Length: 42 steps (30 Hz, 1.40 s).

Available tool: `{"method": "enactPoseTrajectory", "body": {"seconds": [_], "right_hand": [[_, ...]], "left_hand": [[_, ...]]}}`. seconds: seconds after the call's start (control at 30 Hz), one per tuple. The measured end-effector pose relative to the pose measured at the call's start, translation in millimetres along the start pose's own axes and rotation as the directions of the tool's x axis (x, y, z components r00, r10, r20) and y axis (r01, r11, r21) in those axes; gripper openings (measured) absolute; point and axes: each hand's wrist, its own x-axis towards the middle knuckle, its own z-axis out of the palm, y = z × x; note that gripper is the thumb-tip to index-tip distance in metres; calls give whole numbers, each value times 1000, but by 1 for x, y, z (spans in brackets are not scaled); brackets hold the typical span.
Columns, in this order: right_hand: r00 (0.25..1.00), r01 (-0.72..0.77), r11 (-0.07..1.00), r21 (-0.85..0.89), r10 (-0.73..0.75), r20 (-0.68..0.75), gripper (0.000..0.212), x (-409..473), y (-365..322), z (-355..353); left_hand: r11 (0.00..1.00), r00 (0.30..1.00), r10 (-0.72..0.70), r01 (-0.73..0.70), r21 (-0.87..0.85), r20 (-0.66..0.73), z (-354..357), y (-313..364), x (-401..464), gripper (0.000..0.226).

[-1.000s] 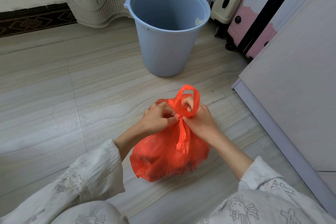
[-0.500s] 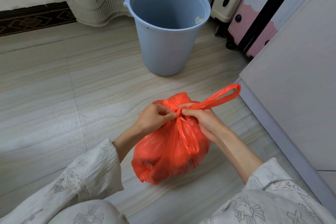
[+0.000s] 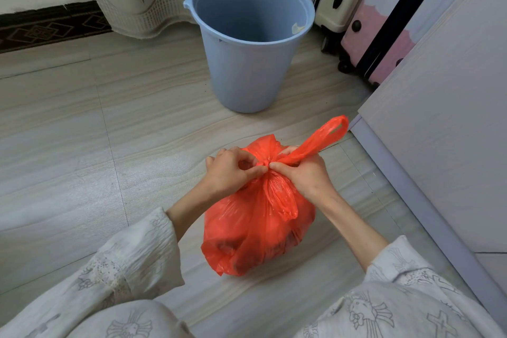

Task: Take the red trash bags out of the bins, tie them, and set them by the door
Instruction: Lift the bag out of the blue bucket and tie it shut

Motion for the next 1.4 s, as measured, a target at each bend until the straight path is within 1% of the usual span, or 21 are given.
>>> {"method": "enactPoseTrajectory", "body": {"seconds": [0.07,0.13,0.23,0.3,0.37,0.43,0.47,0.57,0.7,0.8,0.9,0.93,1.0,1.07,1.13,1.2,1.27,1.33,1.4], "right_hand": [[999,-42,999,31,42,-3,10,2,3,-1],[995,-102,990,100,102,3,14,5,8,-4],[966,-247,921,301,260,-3,12,7,17,-7],[936,-316,876,364,351,-33,4,11,23,-7],[908,-357,849,390,413,-67,10,18,27,-9],[885,-385,826,411,457,-91,6,24,31,-11],[873,-397,819,415,476,-104,7,26,32,-12],[838,-427,803,416,524,-151,19,31,38,-14],[793,-480,769,422,586,-167,26,40,47,-19],[791,-498,770,399,592,-154,28,41,45,-23],[835,-493,806,328,544,-79,25,30,21,-40],[857,-481,823,302,515,-38,19,24,7,-50],[879,-474,840,263,467,94,5,8,-27,-72],[864,-494,845,206,450,226,7,-9,-66,-97],[825,-540,822,181,473,310,8,-27,-106,-122],[806,-562,809,172,489,333,13,-46,-147,-145],[806,-565,811,152,504,310,19,-66,-189,-169],[799,-581,799,157,522,299,22,-87,-232,-196],[791,-598,783,175,539,290,23,-109,-275,-228]], "left_hand": [[998,999,49,-49,41,22,2,-2,0,16],[990,992,114,-118,76,55,4,-5,-2,17],[961,968,221,-237,145,117,5,-7,-4,15],[941,955,259,-284,184,146,5,-8,-2,15],[929,945,287,-315,195,158,5,-8,-2,17],[918,935,314,-344,196,166,7,-7,-2,18],[914,930,325,-356,193,173,8,-6,-3,18],[906,918,344,-380,187,199,9,-2,-4,18],[905,903,340,-390,172,262,9,0,-6,16],[919,910,312,-362,155,272,4,0,-8,17],[939,939,228,-282,196,258,-18,7,-13,24],[950,949,193,-245,195,251,-28,12,-16,25],[975,964,136,-172,144,227,-50,29,-26,19],[992,974,52,-76,104,220,-72,58,-38,20],[993,964,-36,4,121,265,-92,94,-50,21],[986,946,-86,35,163,313,-113,133,-63,22],[978,937,-120,55,200,329,-135,175,-79,24],[973,930,-149,76,219,337,-160,220,-97,24],[971,913,-169,90,221,372,-188,266,-118,22]]}}
